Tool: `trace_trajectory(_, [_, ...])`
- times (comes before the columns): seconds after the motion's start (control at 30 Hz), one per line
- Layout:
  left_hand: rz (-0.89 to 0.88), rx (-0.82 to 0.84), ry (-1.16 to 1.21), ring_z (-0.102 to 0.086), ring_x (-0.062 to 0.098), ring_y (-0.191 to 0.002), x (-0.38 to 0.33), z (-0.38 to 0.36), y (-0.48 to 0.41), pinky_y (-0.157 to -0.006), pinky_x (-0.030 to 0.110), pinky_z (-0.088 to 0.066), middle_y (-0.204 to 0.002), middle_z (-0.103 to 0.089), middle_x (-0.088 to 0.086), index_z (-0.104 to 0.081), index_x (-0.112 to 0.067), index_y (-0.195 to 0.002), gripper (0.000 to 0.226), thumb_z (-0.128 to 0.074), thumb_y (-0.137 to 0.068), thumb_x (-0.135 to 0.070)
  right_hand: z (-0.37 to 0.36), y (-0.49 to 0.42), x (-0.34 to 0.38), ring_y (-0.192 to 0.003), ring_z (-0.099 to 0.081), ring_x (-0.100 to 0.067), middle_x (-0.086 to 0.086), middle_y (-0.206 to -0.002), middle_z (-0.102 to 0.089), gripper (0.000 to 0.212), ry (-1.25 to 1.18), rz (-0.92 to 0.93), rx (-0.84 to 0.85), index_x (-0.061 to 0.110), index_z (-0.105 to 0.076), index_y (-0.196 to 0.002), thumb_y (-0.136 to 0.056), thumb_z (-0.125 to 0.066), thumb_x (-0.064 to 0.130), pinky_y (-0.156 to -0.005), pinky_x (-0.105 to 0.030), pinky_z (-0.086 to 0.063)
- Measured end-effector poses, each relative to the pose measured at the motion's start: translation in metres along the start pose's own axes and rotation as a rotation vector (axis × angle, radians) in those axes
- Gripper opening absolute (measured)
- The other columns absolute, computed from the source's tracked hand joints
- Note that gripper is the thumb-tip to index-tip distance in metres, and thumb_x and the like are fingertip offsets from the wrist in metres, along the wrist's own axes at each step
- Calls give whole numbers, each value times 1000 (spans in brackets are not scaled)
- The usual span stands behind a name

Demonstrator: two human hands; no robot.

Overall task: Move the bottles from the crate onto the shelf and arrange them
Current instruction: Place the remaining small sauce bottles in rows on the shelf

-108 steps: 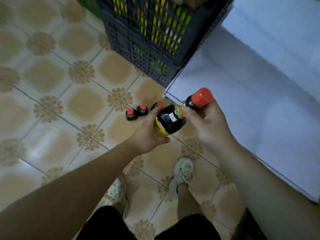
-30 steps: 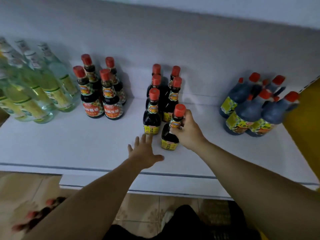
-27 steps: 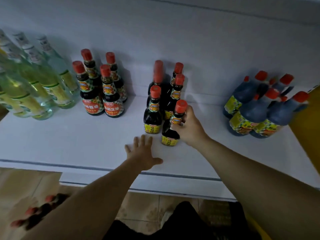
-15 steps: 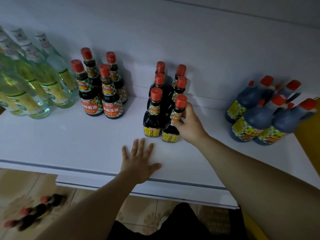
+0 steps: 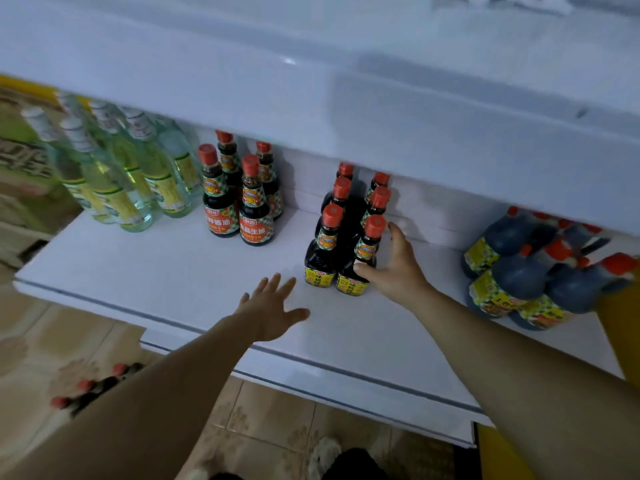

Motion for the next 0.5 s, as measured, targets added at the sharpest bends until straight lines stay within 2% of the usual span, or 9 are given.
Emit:
trace_trajectory(0.03, [17,-18,18,8,22,-147,5,10,8,-117,50,-5,-160,10,-1,1,-35,-151,80,-36,-88,-67,6,3,6,-112,-37,3,11,-121,-39,79,46,-3,-10,14,-27,-145,-81,-73,9,-78,7,-27])
trace_trajectory(0.1, [39,-60,38,6,22,-147,18,31,25,-118,49,-7,-160,7,-1,0,-34,-151,80,-39,-88,-66,14,10,26,-134,-29,-14,-1,-143,-33,85,133,27,-53,20,-24,-147,-79,-75,20,-97,-12,-24])
trace_trajectory(0.2, [48,-117,70,5,23,-147,42,55,57,-119,48,-9,-160,4,-1,-1,-34,-151,81,-42,-88,-64,8,23,61,-142,-21,-16,-3,-152,-22,96,210,99,-116,23,-17,-150,-75,-76,33,-109,-24,-22])
trace_trajectory(0.3, [26,-181,85,4,22,-147,75,71,96,-119,47,-10,-160,2,0,-2,-33,-150,81,-44,-88,-63,-24,42,106,-144,-21,-22,-4,-155,-23,95,316,191,-121,28,-22,-149,-71,-71,50,-116,-40,-25])
trace_trajectory(0.43, [37,-228,155,3,23,-147,150,79,167,-119,44,-10,-160,0,1,-3,-32,-151,82,-47,-88,-61,-116,83,171,-145,-19,-22,-5,-157,-19,87,404,268,36,19,-22,-151,-81,-69,45,-117,-30,-18])
trace_trajectory(0.5, [79,-207,197,4,22,-147,200,74,208,-119,43,-9,-160,3,-1,-1,-32,-151,84,-47,-87,-62,-179,106,200,-145,-17,-20,-3,-159,-17,87,417,301,137,21,-21,-152,-83,-66,49,-117,-31,-18])
Point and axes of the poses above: each hand's wrist, its own y-axis away from the middle knuckle, its own z-axis out of the back of the hand, x = y × z, the point moved 7 cm from there along -y, towards the middle knuckle
